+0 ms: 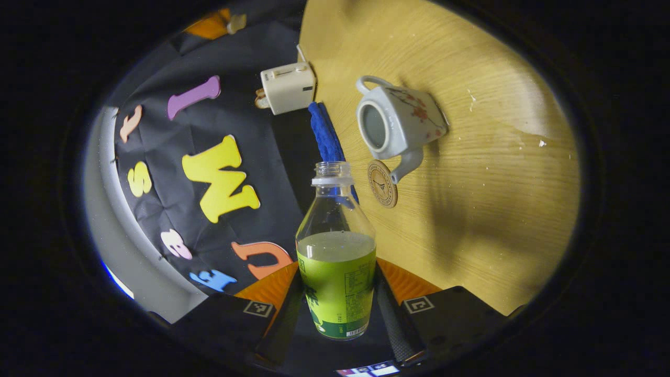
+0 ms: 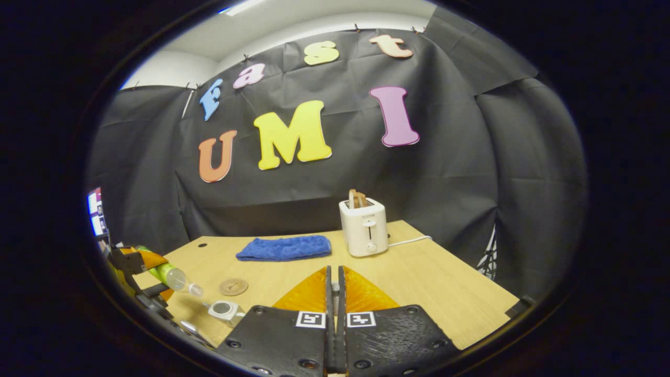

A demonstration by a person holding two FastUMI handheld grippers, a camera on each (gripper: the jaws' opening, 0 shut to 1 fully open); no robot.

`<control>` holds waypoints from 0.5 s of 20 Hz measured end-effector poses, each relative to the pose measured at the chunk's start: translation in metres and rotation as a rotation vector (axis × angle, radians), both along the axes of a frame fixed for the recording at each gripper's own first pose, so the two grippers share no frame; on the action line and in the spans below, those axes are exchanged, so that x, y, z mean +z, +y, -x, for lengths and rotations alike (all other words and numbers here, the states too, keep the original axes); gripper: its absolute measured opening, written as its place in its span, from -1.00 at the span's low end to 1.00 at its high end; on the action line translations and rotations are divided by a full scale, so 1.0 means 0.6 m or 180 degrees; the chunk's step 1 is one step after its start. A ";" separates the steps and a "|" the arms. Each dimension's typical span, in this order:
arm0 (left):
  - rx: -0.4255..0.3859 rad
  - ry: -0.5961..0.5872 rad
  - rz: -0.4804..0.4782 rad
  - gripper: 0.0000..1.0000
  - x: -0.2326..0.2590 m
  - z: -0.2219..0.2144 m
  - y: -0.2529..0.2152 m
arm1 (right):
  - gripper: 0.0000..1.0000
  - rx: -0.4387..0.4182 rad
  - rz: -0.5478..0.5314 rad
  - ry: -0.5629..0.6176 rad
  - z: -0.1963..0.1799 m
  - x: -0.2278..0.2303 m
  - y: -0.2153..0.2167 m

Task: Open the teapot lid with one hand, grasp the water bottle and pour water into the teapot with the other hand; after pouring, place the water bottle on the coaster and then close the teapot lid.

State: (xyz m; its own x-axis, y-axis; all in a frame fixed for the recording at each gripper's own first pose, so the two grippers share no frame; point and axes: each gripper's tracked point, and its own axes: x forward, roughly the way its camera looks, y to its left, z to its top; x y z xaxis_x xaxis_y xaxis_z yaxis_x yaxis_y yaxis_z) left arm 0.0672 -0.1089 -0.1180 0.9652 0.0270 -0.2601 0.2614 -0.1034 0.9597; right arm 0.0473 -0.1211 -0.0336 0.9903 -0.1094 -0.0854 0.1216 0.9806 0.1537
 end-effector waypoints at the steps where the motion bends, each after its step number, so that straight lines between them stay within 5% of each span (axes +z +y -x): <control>1: 0.0095 0.0107 0.0266 0.51 -0.012 -0.003 0.011 | -0.99 -0.0040 0.0018 0.0013 -0.001 -0.002 -0.008; 7: 0.0402 0.0338 0.1856 0.51 -0.001 -0.027 0.021 | -0.99 -0.0163 0.0016 0.0007 0.000 -0.002 -0.032; 10: 0.0443 0.0382 0.2390 0.51 0.023 -0.026 0.010 | -0.99 -0.0200 -0.0002 0.0013 0.001 -0.004 -0.042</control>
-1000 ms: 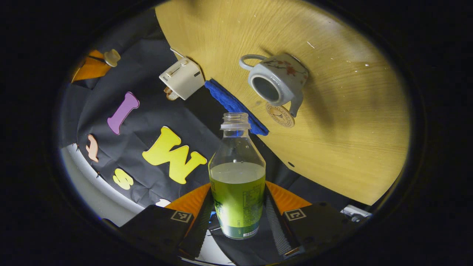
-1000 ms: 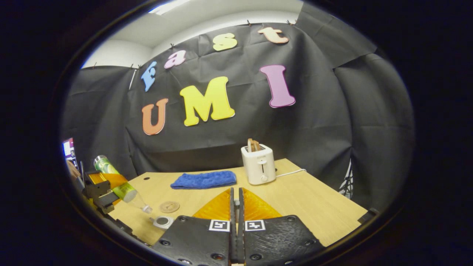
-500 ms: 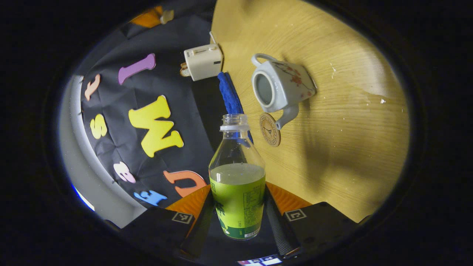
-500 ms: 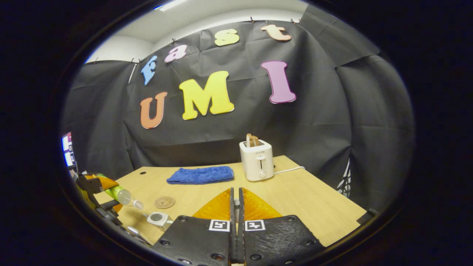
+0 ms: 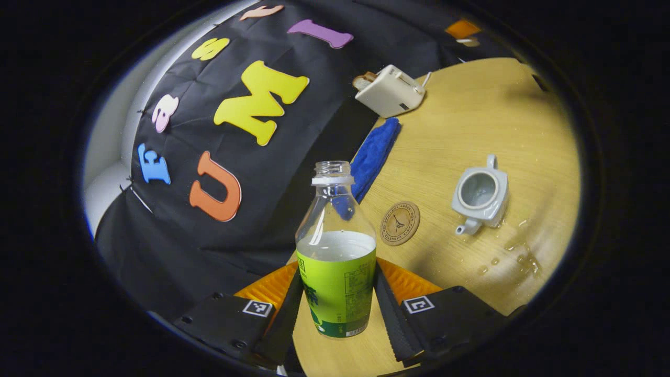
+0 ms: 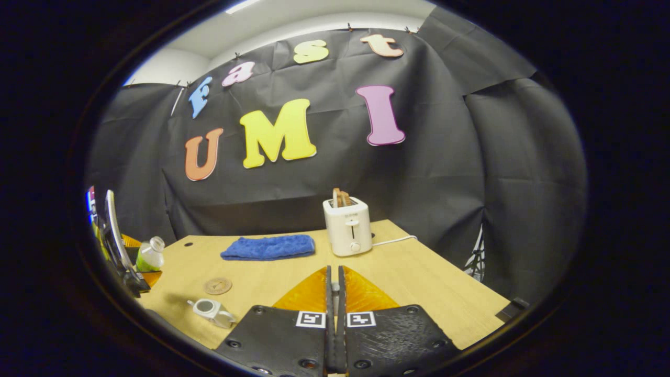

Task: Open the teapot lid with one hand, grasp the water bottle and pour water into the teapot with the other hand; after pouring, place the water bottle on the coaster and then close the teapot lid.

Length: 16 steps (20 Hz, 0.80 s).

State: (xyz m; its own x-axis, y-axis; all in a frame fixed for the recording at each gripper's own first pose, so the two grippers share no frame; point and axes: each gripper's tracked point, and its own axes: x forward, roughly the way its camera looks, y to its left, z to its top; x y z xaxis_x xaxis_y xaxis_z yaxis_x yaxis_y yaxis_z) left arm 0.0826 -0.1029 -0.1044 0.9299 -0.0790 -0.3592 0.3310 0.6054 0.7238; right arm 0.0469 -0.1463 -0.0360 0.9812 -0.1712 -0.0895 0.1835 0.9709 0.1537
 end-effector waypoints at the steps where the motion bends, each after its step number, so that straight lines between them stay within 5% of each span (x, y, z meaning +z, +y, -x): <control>1: -0.0011 -0.0075 0.0158 0.51 0.013 -0.001 -0.010 | -0.99 0.0003 -0.0013 -0.0006 0.000 0.001 0.000; 4: 0.0091 -0.0314 0.0843 0.51 0.053 -0.001 -0.018 | -0.99 -0.0009 -0.0019 -0.0015 0.001 0.001 -0.006; 9: 0.0204 -0.0601 0.2484 0.51 0.131 -0.046 -0.050 | -0.99 -0.0043 -0.0062 -0.0004 -0.003 -0.004 -0.020; 13: 0.0260 -0.0905 0.3006 0.52 0.154 -0.063 -0.050 | -0.99 -0.0069 -0.0062 0.0011 -0.005 -0.008 -0.027; 16: 0.0271 -0.0757 0.3274 0.53 0.126 -0.097 -0.069 | -0.99 -0.0091 -0.0073 0.0043 -0.009 -0.014 -0.031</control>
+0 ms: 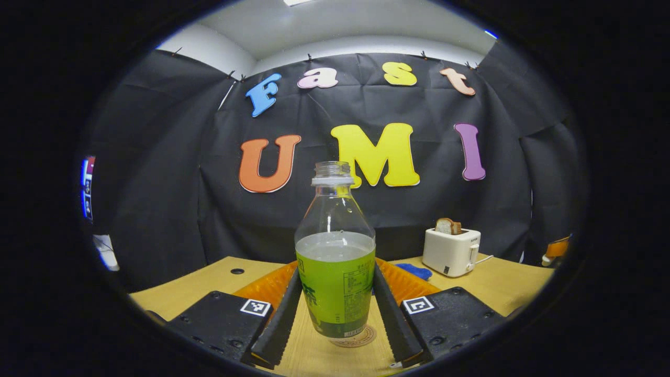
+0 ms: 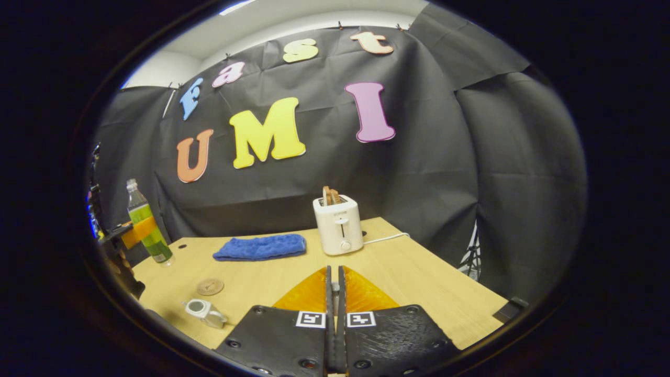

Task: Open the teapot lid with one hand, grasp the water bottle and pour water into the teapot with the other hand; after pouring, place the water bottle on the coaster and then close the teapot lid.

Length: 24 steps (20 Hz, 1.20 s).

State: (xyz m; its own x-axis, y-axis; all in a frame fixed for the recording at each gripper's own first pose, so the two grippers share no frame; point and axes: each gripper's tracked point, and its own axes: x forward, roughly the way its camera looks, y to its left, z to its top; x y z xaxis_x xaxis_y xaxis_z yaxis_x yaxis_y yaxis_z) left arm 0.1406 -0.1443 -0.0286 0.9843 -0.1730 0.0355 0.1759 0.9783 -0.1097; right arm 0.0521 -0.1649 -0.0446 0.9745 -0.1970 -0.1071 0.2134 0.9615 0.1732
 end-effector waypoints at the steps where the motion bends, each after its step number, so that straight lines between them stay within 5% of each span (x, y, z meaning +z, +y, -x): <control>1: 0.0001 0.0058 0.0071 0.53 -0.016 -0.011 -0.004 | -0.99 -0.0008 -0.0002 0.0007 0.000 0.000 0.000; 5: -0.0101 0.0274 0.0260 0.54 -0.074 -0.054 -0.025 | -0.99 0.0003 0.0085 0.0008 -0.001 0.000 0.012; 17: -0.0136 0.0416 -0.0035 0.55 -0.176 -0.108 -0.068 | -0.99 0.0105 0.0191 0.0156 -0.024 -0.027 0.047; 24: -0.0124 0.0325 -0.0119 0.84 -0.154 -0.095 -0.069 | -0.98 0.0108 0.0211 0.0165 -0.026 -0.028 0.053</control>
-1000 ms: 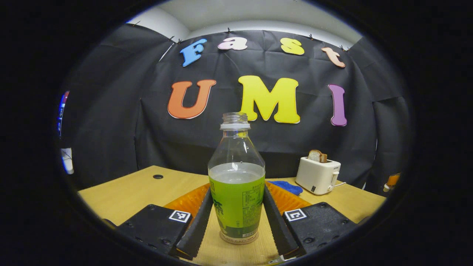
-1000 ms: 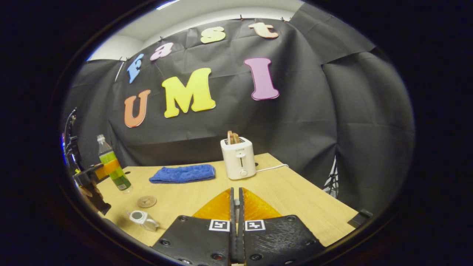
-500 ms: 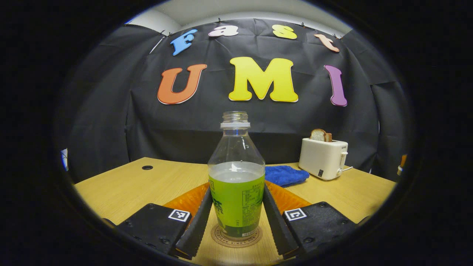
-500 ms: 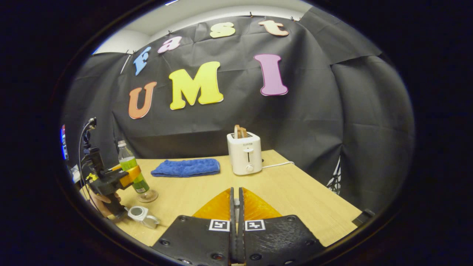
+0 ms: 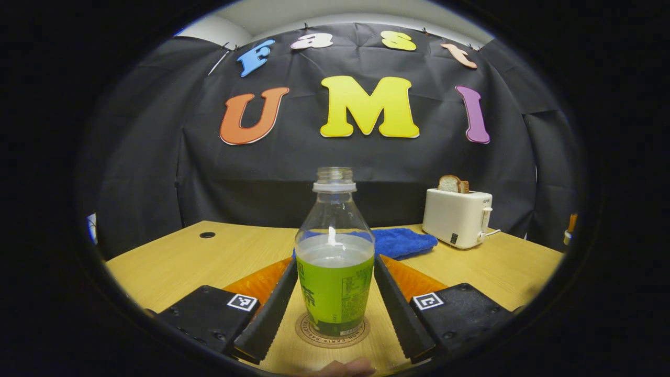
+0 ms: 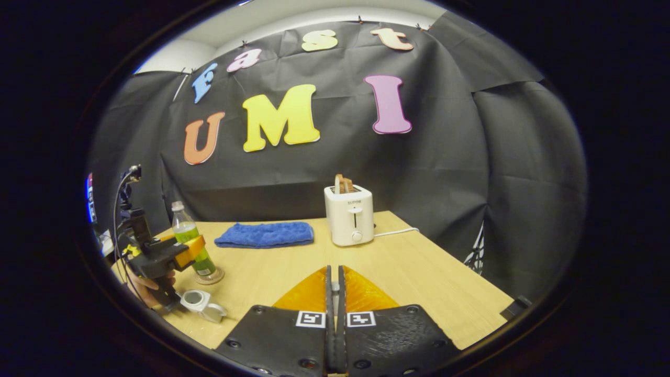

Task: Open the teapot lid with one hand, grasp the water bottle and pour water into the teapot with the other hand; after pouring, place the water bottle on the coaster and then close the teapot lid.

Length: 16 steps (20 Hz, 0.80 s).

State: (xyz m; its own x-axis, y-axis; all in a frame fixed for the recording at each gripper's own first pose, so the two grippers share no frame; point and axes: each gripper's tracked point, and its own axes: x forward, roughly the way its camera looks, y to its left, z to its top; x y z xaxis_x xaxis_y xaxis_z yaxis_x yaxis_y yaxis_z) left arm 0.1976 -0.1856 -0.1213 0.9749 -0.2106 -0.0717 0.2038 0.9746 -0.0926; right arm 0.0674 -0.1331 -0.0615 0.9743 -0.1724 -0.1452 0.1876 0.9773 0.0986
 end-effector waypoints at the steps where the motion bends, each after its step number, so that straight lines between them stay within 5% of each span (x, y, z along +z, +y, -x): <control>1: -0.0014 -0.0025 -0.0018 0.84 0.007 0.005 0.001 | -0.98 0.0006 0.0008 0.0006 0.001 -0.001 0.002; 7: 0.0011 -0.0063 -0.0080 0.89 0.042 0.054 0.025 | -1.00 0.0118 -0.0008 -0.0140 0.002 0.019 0.032; 16: 0.0527 -0.0334 0.0044 0.88 0.100 0.174 0.160 | -1.00 0.0663 -0.0105 -0.0552 0.002 0.045 0.187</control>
